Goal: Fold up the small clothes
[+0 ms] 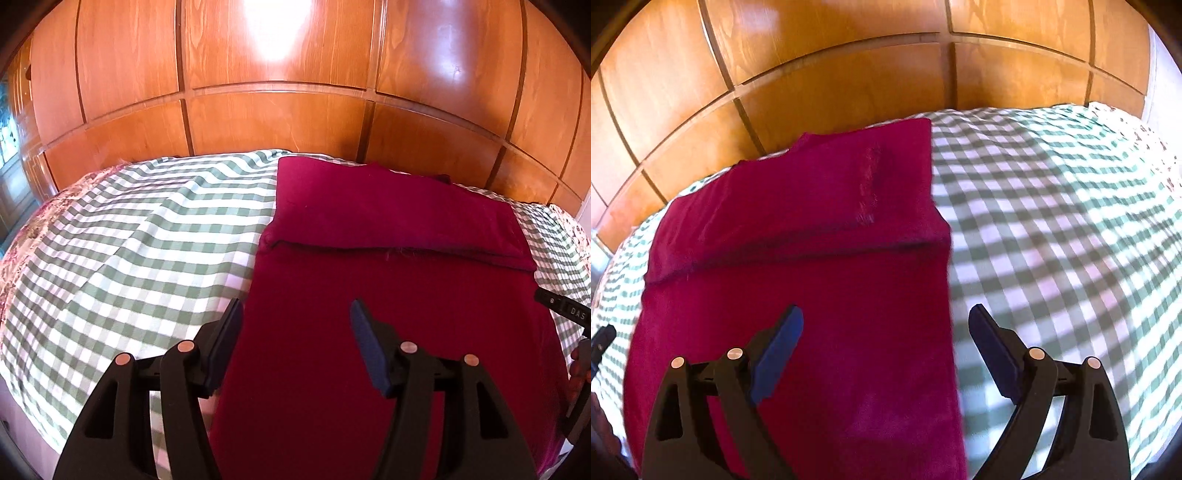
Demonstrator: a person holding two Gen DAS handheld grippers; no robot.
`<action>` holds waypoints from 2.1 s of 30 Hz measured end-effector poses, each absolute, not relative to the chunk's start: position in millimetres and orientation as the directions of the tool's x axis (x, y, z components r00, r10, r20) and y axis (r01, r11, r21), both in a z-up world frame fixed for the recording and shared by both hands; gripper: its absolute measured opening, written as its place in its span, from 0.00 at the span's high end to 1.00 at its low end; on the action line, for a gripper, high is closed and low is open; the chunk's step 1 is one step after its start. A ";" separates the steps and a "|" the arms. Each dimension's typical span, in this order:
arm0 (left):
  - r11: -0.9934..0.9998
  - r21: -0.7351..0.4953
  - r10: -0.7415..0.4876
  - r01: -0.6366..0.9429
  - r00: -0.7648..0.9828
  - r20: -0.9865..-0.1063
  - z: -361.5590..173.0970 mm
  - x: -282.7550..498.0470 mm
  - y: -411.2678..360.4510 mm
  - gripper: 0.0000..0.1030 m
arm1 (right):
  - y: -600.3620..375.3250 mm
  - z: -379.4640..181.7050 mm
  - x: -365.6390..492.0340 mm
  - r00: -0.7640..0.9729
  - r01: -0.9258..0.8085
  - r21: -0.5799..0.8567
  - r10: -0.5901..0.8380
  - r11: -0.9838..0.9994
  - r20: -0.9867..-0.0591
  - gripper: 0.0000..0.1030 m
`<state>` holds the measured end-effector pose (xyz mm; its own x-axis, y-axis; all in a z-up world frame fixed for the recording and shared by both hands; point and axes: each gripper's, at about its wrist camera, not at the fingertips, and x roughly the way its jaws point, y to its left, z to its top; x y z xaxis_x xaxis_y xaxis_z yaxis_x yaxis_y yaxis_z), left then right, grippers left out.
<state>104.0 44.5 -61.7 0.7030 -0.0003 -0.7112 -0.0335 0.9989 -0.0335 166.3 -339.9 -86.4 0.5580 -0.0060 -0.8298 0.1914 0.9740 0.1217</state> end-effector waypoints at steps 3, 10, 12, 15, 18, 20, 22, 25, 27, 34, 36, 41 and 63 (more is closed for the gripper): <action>0.999 -0.031 0.006 -0.039 0.702 -0.712 -62.4 95.7 49.8 0.42 | -345.7 -87.9 151.8 0.544 0.184 0.142 0.019 0.973 -0.839 0.13; 0.998 -0.063 -0.045 -0.003 0.669 -0.742 -71.3 71.9 65.9 0.42 | -355.2 -93.2 108.5 0.506 0.162 0.237 0.126 0.958 -0.853 0.13; 0.996 -0.090 -0.084 0.023 0.646 -0.758 -75.7 62.8 72.2 0.43 | -353.7 -92.4 97.5 0.496 0.143 0.256 0.155 0.956 -0.854 0.13; 0.985 -0.158 -0.166 0.067 0.606 -0.778 -83.0 48.3 84.3 0.53 | -351.8 -91.0 77.5 0.479 0.116 0.284 0.197 0.952 -0.855 0.13; 0.967 -0.223 -0.251 0.120 0.564 -0.787 -88.8 30.1 93.5 0.61 | -351.9 -91.2 58.0 0.456 0.093 0.311 0.238 0.946 -0.858 0.13; 0.956 -0.249 -0.292 0.152 0.535 -0.793 -93.2 19.4 94.8 0.63 | -351.1 -91.0 46.9 0.439 0.076 0.324 0.260 0.943 -0.860 0.18; 0.951 -0.253 -0.308 0.178 0.508 -0.804 -99.4 9.3 94.2 0.66 | -349.5 -90.3 33.8 0.414 0.055 0.335 0.284 0.941 -0.865 0.26; 0.942 -0.268 -0.333 0.200 0.479 -0.812 -105.0 -6.6 92.7 0.68 | -347.4 -90.4 20.8 0.383 0.036 0.349 0.310 0.936 -0.870 0.41; 0.937 -0.284 -0.347 0.201 0.465 -0.815 -108.6 -12.7 93.8 0.73 | -343.2 -91.6 15.9 0.364 0.013 0.346 0.318 0.938 -0.875 0.50; 0.911 -0.364 -0.411 0.193 0.481 -0.774 -97.8 -17.0 104.3 0.98 | -328.0 -88.0 19.2 0.357 -0.027 0.363 0.348 0.931 -0.867 0.86; 0.884 -0.420 -0.464 0.206 0.496 -0.734 -85.6 -13.8 108.4 0.98 | -328.6 -76.9 22.0 0.386 -0.034 0.396 0.378 0.917 -0.842 0.88; 0.831 -0.509 -0.542 0.225 0.535 -0.648 -59.7 13.0 109.0 0.98 | -338.5 -52.7 42.0 0.475 -0.011 0.460 0.410 0.888 -0.779 0.90; 0.835 -0.544 -0.391 -0.081 0.607 -0.691 -58.8 165.8 145.1 0.40 | -410.3 -60.4 174.0 0.637 0.214 0.591 0.347 0.778 -0.688 0.08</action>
